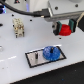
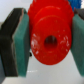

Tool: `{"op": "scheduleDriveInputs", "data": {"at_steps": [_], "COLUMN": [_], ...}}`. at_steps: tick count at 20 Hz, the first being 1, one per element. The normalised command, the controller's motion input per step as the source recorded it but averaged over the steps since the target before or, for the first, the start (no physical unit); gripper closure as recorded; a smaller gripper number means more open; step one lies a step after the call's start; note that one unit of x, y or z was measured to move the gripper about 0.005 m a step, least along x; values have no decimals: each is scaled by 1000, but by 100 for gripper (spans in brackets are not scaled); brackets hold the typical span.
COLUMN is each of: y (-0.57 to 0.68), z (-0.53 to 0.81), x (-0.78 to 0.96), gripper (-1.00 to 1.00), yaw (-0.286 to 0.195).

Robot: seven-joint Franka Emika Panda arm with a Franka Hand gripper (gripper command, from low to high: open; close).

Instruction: Insert the blue gear onto the right peg, followed by the red gear

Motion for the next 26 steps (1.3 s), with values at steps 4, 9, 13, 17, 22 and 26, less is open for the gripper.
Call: {"op": "scheduleDriveInputs", "data": {"at_steps": [4,9,13,17,22,26], "y": [-239,-215,-198,-124,-114,-15], "z": [15,-11,-61,-101,-76,22], "x": [591,417,235,95,65,25], "gripper": [100,100,100,100,100,100], "yaw": [0,0,0,0,0,0]}}
